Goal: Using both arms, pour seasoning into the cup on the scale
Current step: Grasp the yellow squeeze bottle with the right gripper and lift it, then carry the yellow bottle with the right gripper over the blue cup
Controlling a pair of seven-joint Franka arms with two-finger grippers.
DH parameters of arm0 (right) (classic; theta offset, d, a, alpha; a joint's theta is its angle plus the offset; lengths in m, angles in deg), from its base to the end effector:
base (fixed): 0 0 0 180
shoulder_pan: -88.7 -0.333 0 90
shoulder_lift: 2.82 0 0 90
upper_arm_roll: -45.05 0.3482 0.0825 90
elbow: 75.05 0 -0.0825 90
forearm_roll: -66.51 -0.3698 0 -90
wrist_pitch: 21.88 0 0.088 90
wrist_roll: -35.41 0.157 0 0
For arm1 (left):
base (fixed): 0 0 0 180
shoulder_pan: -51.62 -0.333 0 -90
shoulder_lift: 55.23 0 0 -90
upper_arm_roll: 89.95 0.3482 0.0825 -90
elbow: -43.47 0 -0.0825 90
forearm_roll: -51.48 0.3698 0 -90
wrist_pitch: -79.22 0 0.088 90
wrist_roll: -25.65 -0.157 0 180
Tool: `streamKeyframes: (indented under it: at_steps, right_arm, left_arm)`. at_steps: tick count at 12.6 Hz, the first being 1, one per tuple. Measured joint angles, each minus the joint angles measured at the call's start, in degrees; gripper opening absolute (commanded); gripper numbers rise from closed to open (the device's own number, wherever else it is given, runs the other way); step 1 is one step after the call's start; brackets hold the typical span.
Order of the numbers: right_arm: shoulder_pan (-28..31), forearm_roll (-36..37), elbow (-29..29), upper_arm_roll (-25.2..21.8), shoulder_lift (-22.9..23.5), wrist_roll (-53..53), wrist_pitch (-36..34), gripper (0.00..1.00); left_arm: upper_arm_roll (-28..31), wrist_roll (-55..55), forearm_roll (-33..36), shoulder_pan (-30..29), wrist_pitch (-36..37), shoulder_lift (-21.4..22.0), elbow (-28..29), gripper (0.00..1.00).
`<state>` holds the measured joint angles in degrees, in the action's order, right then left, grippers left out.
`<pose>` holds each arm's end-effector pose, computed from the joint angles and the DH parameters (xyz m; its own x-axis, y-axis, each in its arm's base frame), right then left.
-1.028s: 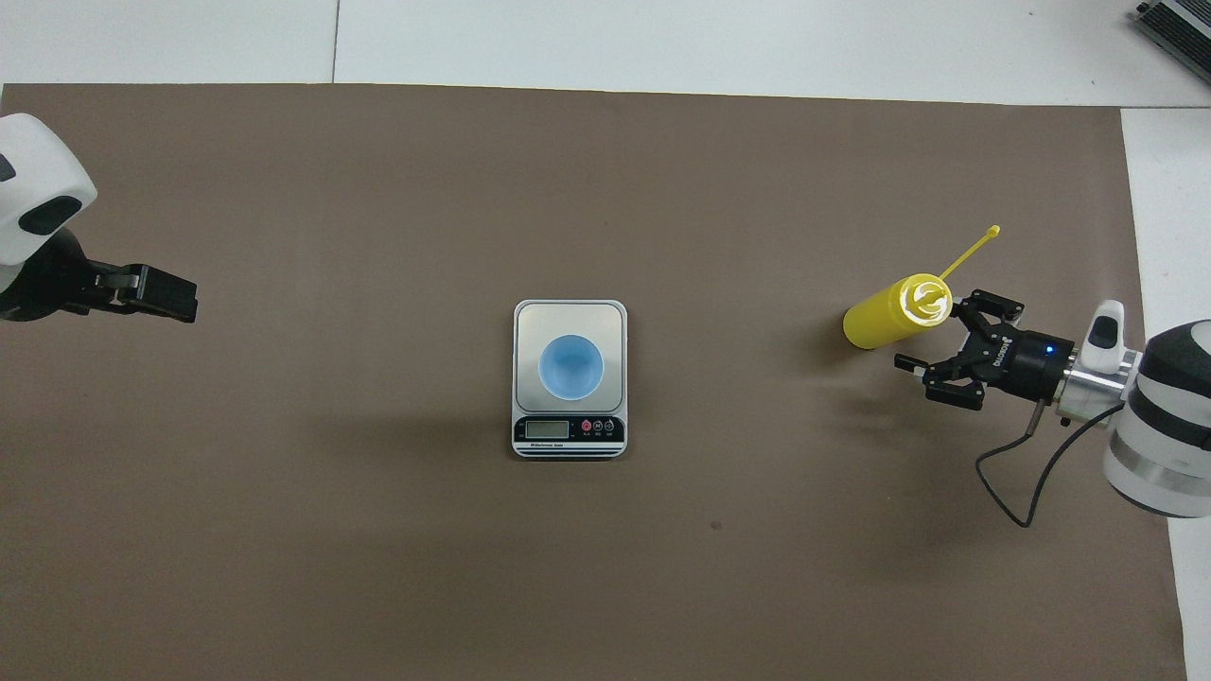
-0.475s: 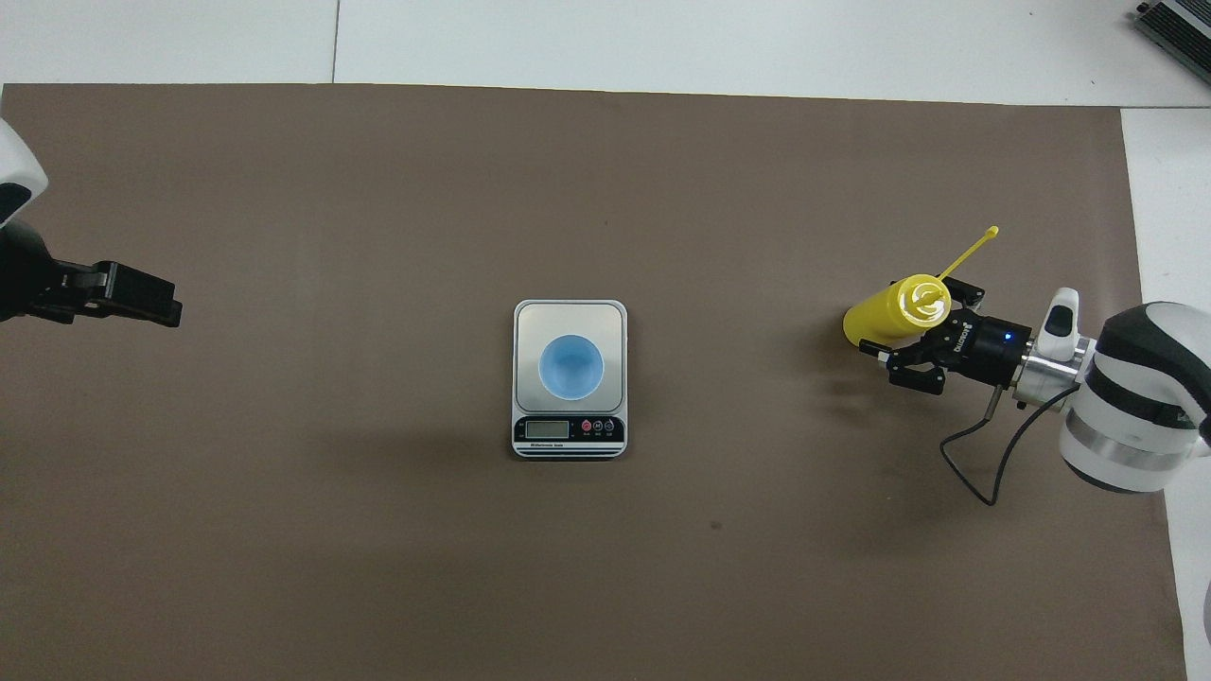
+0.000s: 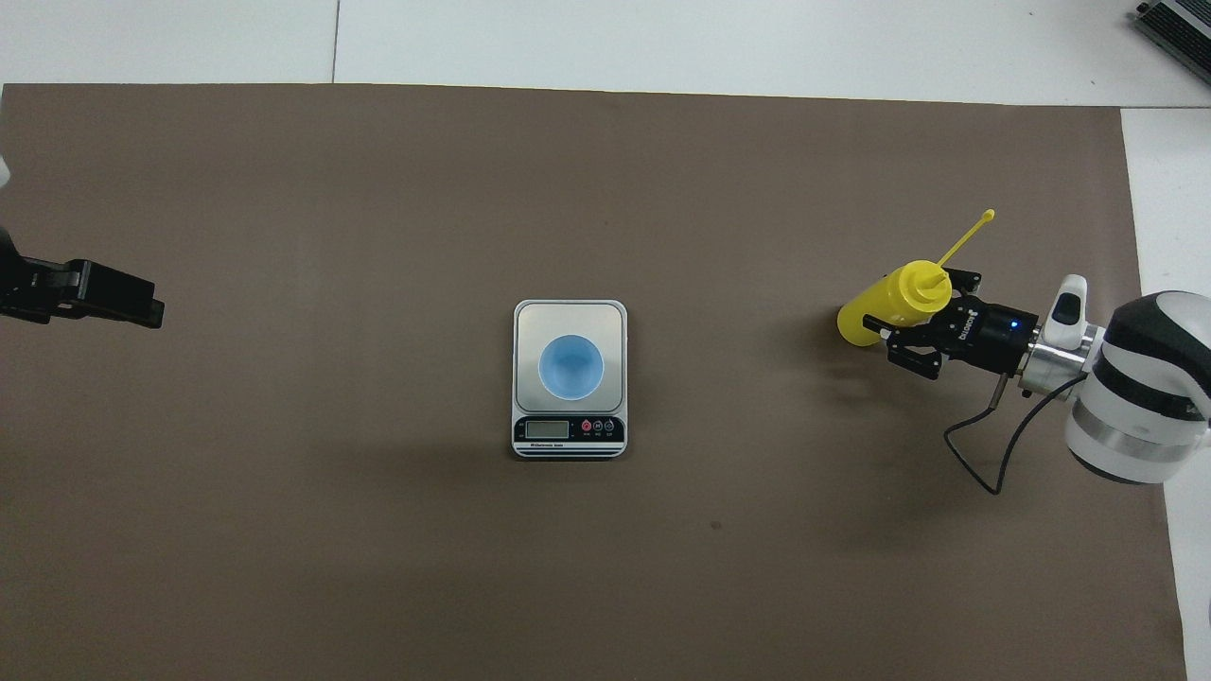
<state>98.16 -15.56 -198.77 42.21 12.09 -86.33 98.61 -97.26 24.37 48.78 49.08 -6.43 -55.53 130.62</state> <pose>0.5751 -0.0330 0.2993 0.3808 0.3195 0.8677 0.8238 -0.5433 -0.1614 0.5306 -0.0518 0.6202 0.9936 -0.1089 -0.0302 -0.1074 -0.9930 0.0484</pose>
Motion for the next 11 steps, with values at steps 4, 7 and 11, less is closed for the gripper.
streamKeyframes:
  at_steps: [4, 7, 11]
  right_arm:
    - [-0.9, 7.4, 4.5, 0.0, -0.7, 8.2, 0.0, 0.00]
    - [-1.6, 13.7, 7.1, 0.1, -2.5, 14.9, 0.0, 0.00]
    - [-4.0, 25.7, 9.6, 0.1, -6.1, 28.5, 0.0, 0.00]
  left_arm:
    - [0.0, 0.0, 0.0, 0.0, 0.0, 0.0, 0.0, 1.00]
    - [0.0, 0.0, 0.0, 0.0, 0.0, 0.0, 0.1, 1.00]
    - [0.2, 0.0, 0.0, -0.1, 0.0, 0.0, 0.1, 1.00]
